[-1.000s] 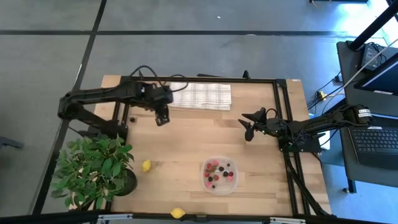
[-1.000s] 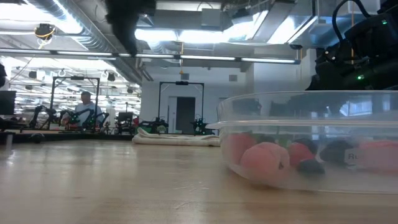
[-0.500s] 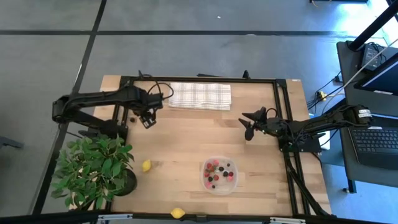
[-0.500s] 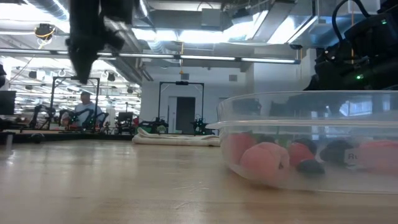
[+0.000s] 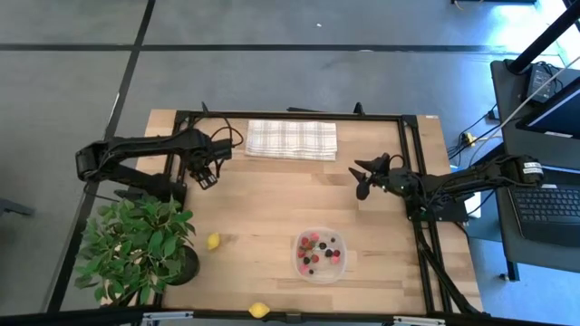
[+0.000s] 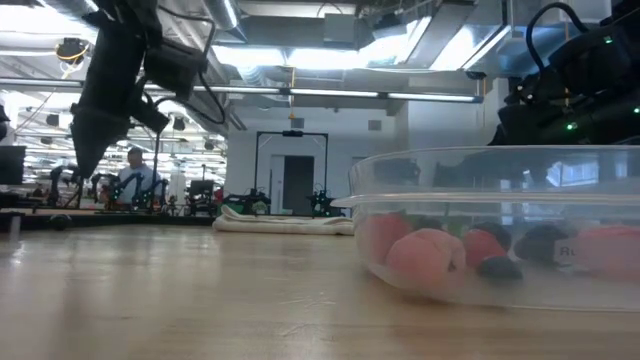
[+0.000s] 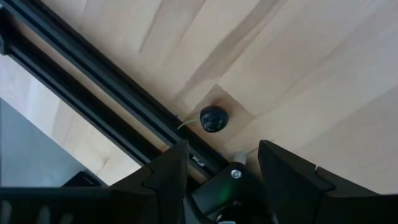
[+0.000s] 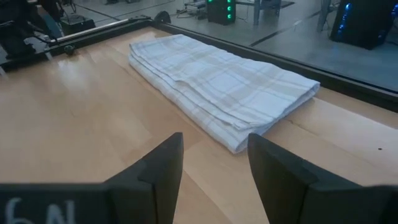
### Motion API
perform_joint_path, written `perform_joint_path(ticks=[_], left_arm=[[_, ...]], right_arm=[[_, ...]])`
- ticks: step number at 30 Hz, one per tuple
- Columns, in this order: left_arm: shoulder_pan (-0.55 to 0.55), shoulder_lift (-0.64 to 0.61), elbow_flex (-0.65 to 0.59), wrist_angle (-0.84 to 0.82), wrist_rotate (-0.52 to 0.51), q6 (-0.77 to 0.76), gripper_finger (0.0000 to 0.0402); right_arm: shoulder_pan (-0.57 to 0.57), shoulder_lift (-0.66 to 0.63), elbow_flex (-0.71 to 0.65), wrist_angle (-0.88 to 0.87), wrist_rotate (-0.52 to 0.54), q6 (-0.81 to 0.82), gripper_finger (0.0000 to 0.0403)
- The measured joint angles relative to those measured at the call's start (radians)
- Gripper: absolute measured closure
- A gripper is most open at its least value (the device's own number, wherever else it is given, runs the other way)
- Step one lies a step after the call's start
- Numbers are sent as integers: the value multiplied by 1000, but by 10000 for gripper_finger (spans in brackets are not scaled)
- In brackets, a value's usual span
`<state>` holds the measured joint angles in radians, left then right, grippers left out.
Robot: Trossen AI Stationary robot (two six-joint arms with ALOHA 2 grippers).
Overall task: Pick and placing Produce into tupperware
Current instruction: Put the dark purple cherry into the transparent bin
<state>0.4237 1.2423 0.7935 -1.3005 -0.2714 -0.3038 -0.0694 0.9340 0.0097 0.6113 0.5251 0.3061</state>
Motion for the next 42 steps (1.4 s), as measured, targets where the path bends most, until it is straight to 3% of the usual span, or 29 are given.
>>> perform_joint_path(ticks=[14,19,26,42], left_arm=[[63,0,-30,113,11,-8,212],[103,0,-30,104,56,-23,179],[138,1,-30,98,0,-31,129],[160,1,-122,153,25,6,130]], right_arm=[[-46,0,0,0,0,0,221],[-46,0,0,0,-1,0,221],[-46,0,0,-1,-1,-4,221],[-46,0,0,-2,-1,-21,221]])
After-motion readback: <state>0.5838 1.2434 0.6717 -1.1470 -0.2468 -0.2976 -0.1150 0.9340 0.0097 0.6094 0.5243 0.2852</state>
